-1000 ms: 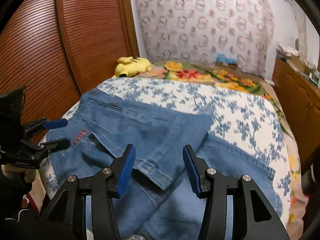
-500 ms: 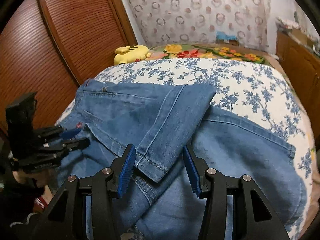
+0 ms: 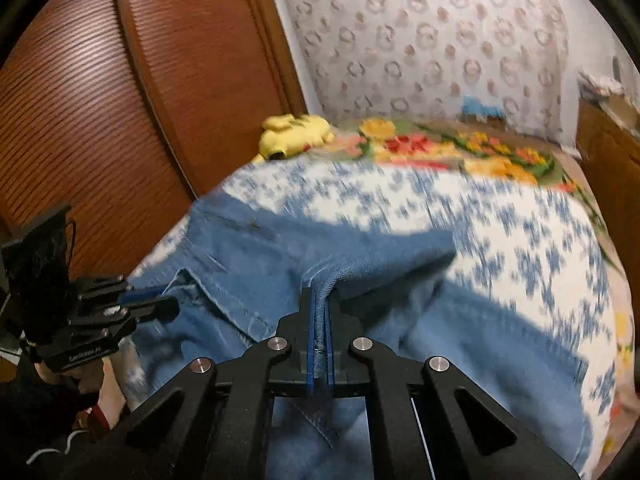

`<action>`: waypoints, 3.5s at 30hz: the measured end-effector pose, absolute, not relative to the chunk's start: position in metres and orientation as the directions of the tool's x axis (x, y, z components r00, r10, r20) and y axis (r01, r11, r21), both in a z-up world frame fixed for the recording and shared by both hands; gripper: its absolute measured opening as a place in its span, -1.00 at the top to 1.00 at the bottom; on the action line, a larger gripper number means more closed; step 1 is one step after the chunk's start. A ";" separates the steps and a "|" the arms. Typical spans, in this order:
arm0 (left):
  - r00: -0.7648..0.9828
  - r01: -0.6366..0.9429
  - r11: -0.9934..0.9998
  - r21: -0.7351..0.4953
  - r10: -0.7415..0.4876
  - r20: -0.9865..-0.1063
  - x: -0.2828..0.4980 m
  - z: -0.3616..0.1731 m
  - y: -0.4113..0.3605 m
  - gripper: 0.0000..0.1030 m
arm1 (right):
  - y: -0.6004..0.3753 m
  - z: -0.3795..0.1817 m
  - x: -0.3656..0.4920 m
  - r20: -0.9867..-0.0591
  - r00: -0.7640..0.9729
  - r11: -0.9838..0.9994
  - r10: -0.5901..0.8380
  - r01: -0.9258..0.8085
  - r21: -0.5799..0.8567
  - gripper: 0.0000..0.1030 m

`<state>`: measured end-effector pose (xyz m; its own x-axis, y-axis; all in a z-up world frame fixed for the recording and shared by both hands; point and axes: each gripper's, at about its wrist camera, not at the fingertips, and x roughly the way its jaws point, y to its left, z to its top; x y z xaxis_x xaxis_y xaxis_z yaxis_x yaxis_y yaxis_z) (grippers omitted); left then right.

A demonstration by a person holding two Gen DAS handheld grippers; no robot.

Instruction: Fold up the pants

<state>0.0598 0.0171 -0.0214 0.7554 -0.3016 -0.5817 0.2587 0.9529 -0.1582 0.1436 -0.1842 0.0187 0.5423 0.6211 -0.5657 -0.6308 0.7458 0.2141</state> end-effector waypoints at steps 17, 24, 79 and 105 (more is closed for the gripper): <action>0.870 0.090 0.986 -0.138 -0.145 -0.471 0.000 0.026 0.108 0.77 | -0.093 0.071 0.155 -0.468 0.468 0.593 0.750 -0.789 0.161 0.95; 0.847 0.056 0.989 -0.139 -0.121 -0.518 -0.004 0.005 0.124 0.76 | -0.050 0.061 0.178 -0.504 0.431 0.566 0.749 -0.811 0.148 0.95; 0.760 -0.104 0.987 -0.120 0.001 -0.650 0.009 -0.058 0.149 0.19 | 0.021 0.021 0.207 -0.560 0.466 0.643 0.685 -0.748 0.164 0.25; 0.731 -0.095 0.989 -0.117 -0.011 -0.683 0.037 -0.073 0.140 0.18 | -0.074 -0.094 0.197 -0.723 0.524 0.773 0.449 -0.634 0.020 0.24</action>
<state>0.0374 0.1397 -0.0728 0.7306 -0.0108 -0.6828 -0.0948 0.9886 -0.1170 0.1970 -0.0742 -0.0943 0.5245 0.4491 -0.7234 -0.6342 0.7729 0.0200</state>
